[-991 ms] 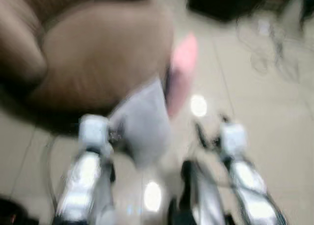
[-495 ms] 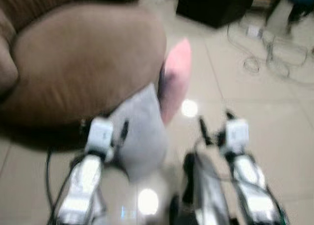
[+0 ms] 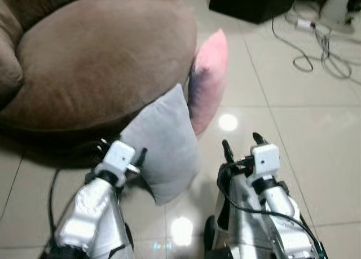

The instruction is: Move the pillow to the sofa from floor

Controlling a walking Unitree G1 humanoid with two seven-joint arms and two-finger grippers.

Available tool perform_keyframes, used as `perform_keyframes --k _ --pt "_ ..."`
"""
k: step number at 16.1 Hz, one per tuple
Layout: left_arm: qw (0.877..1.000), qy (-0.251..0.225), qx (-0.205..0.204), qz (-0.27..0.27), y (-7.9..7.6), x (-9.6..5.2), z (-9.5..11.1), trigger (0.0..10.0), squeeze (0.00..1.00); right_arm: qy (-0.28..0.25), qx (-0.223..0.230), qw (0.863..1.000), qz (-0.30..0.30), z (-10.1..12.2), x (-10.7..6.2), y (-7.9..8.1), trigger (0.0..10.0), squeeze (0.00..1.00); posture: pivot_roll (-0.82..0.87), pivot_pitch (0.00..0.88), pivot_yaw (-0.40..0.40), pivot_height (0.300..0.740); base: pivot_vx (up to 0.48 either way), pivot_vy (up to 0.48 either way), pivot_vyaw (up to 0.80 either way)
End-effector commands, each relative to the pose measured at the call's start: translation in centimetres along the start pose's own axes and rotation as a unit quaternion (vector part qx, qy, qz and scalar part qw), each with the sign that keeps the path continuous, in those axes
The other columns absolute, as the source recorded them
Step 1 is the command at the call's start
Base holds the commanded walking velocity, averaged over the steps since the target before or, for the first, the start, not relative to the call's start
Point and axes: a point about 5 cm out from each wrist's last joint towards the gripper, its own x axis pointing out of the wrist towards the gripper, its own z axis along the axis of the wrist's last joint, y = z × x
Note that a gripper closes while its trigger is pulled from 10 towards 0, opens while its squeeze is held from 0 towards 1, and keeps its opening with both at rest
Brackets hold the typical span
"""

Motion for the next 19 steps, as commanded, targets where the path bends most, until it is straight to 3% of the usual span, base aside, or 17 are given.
perform_keyframes --k 1,5,8,13,19 --pt "1.0 0.023 0.006 -0.018 -0.5 -0.2 -0.9 10.0 0.0 -0.006 -0.007 1.0 -0.003 0.2 -0.3 0.0 10.0 0.0 0.1 0.236 -0.079 0.42 0.0 0.0 0.0" --pt "0.998 0.041 0.031 -0.038 -0.4 0.8 -1.6 10.0 0.0 -0.011 -0.004 1.0 -0.009 0.3 -0.7 0.3 10.0 0.0 0.09 0.232 -0.054 0.42 0.0 0.0 0.0" --pt "0.987 0.081 0.083 -0.108 -1.8 1.8 -2.7 10.0 0.0 -0.015 -0.001 1.0 -0.014 0.5 -0.8 0.5 10.0 0.0 0.08 0.23 -0.044 0.42 0.0 0.0 0.0" --pt "0.986 0.087 0.073 -0.124 -2.3 3.6 -1.9 10.0 0.0 -0.018 0.002 0.999 -0.026 0.7 -1.0 0.7 10.0 0.0 0.06 0.223 -0.03 0.42 0.0 0.0 0.0" --pt "0.988 0.073 0.063 -0.121 -2.7 4.2 -1.5 10.0 0.0 -0.016 -0.001 0.999 -0.029 0.7 -1.3 0.6 10.0 0.0 0.05 0.224 -0.033 0.42 0.0 0.0 0.0"
